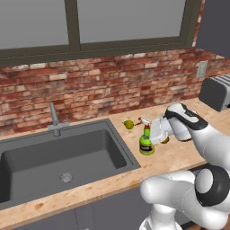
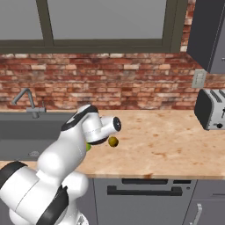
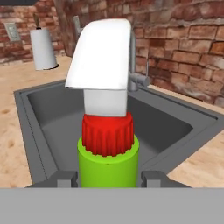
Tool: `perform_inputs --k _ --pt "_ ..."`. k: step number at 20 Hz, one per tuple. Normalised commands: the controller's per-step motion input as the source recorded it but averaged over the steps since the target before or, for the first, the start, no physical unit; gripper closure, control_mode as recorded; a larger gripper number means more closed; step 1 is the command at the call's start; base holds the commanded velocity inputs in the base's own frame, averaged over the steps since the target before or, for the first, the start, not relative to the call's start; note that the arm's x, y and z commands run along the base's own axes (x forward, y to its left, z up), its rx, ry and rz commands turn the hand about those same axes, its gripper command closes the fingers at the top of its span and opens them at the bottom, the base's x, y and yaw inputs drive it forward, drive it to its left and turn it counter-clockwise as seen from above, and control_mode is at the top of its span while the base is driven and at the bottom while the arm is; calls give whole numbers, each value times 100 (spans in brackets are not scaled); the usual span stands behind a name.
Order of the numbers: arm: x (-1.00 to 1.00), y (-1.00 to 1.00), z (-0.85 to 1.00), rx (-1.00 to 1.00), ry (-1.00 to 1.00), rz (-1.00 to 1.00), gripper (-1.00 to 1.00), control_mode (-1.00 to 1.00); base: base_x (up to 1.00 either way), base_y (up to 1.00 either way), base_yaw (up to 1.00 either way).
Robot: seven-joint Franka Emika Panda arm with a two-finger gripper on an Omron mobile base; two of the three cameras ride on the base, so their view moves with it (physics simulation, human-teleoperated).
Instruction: Open the cabinet. Pick the spray and place it next to the sink. Then close the cabinet.
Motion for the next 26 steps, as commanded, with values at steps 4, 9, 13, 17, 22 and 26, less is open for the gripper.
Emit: perform_inputs --k 4,9,13,17,22,26 --pt "0 0 -30 0 -6 0 100 -100 0 0 0" --pt "0 0 -22 0 -9 0 100 -100 0 0 0" --pt "0 0 -15 0 -5 0 100 -100 0 0 0" --pt "0 0 -22 0 0 0 100 -100 0 0 0" --pt "0 0 -12 0 0 0 100 -100 0 0 0" --pt "0 0 -15 0 0 0 100 -100 0 0 0"
